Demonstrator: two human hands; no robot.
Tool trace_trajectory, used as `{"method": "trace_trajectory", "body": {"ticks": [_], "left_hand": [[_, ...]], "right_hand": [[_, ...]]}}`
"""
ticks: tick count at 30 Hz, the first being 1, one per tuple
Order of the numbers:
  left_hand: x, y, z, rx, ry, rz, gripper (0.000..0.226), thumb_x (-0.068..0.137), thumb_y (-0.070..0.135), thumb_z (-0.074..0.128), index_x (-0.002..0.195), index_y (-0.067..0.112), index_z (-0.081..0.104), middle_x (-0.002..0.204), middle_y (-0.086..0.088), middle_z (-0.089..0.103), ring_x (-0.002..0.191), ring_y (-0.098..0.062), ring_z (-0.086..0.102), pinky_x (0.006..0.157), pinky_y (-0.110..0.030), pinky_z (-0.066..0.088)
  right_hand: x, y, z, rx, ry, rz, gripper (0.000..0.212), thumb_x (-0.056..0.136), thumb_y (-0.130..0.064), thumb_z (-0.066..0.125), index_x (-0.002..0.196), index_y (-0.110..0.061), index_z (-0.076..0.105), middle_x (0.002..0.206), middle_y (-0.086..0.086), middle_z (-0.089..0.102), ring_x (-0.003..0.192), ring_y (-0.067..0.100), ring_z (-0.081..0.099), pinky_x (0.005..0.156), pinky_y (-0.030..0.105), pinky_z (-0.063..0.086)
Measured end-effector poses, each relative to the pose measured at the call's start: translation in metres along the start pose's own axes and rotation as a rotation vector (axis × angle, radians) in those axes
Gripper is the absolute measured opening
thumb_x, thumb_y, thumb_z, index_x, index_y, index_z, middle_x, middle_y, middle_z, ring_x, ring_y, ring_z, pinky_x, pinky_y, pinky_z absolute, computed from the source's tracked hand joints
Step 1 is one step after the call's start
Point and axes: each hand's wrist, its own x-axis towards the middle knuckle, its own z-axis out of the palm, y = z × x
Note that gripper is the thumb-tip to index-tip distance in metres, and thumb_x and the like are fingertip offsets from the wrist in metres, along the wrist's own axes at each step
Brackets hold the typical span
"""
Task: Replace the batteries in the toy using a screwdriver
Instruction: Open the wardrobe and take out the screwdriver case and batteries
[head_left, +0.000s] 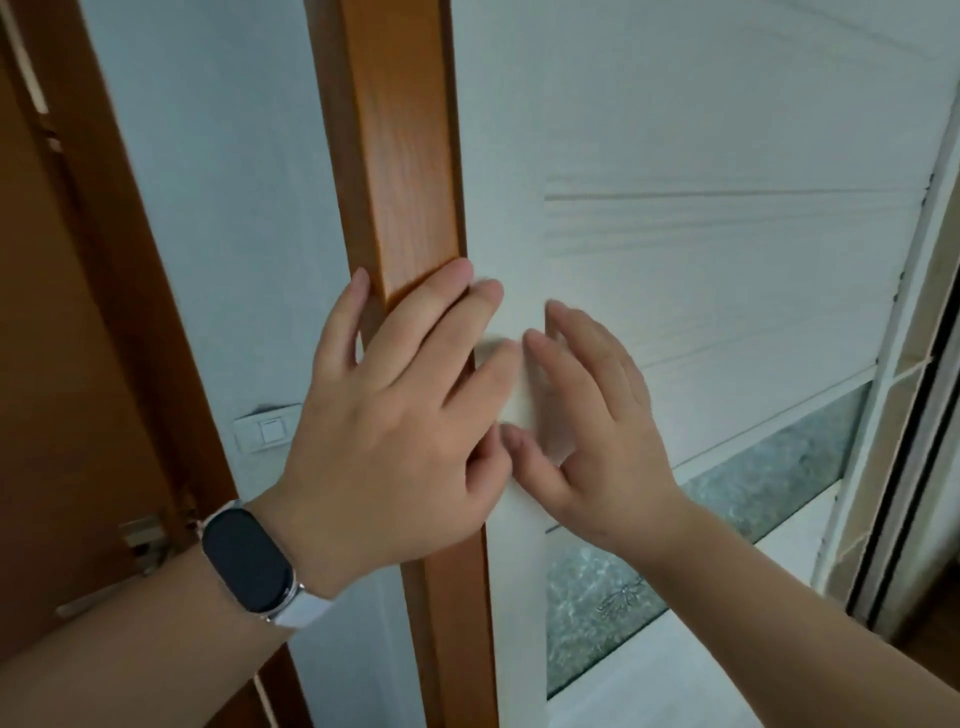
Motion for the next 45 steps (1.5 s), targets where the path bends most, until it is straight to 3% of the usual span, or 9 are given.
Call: {"method": "trace_trajectory", "body": {"ticks": [9, 24, 37, 45], "left_hand": [[0.001, 0.001, 0.002, 0.048, -0.028, 0.015, 0.04, 0.078, 0.026, 0.059, 0.113, 0.013, 0.073, 0.138, -0.012, 0.059, 0.138, -0.031, 0.04, 0.114, -0.06, 0.024], [-0.001, -0.004, 0.003, -0.009, 0.006, 0.042, 0.038, 0.083, 0.032, 0.053, 0.111, 0.012, 0.071, 0.137, -0.01, 0.06, 0.137, -0.032, 0.044, 0.111, -0.064, 0.026], [-0.001, -0.005, -0.01, 0.066, -0.128, 0.064, 0.047, 0.088, 0.034, 0.046, 0.127, 0.014, 0.063, 0.147, -0.008, 0.051, 0.144, -0.03, 0.035, 0.114, -0.063, 0.017], [0.007, 0.003, -0.018, 0.214, -0.21, 0.087, 0.049, 0.092, 0.037, 0.044, 0.132, 0.014, 0.059, 0.151, -0.012, 0.046, 0.145, -0.032, 0.033, 0.113, -0.067, 0.008]], "right_hand": [[-0.005, -0.009, 0.03, 0.057, 0.142, 0.058, 0.064, 0.087, -0.046, 0.059, 0.133, -0.004, 0.043, 0.143, 0.024, 0.041, 0.135, 0.043, 0.041, 0.105, 0.063, 0.035], [-0.004, -0.01, 0.026, -0.088, 0.145, 0.029, 0.056, 0.093, -0.041, 0.048, 0.13, 0.0, 0.046, 0.138, 0.027, 0.048, 0.131, 0.043, 0.047, 0.103, 0.058, 0.041], [-0.004, -0.008, 0.018, -0.157, 0.099, 0.022, 0.066, 0.085, -0.043, 0.062, 0.128, 0.007, 0.053, 0.135, 0.03, 0.052, 0.13, 0.04, 0.05, 0.103, 0.054, 0.043], [-0.005, 0.003, 0.02, -0.165, 0.156, 0.012, 0.071, 0.075, -0.046, 0.068, 0.13, -0.005, 0.047, 0.132, 0.024, 0.057, 0.126, 0.037, 0.054, 0.097, 0.051, 0.046]]}}
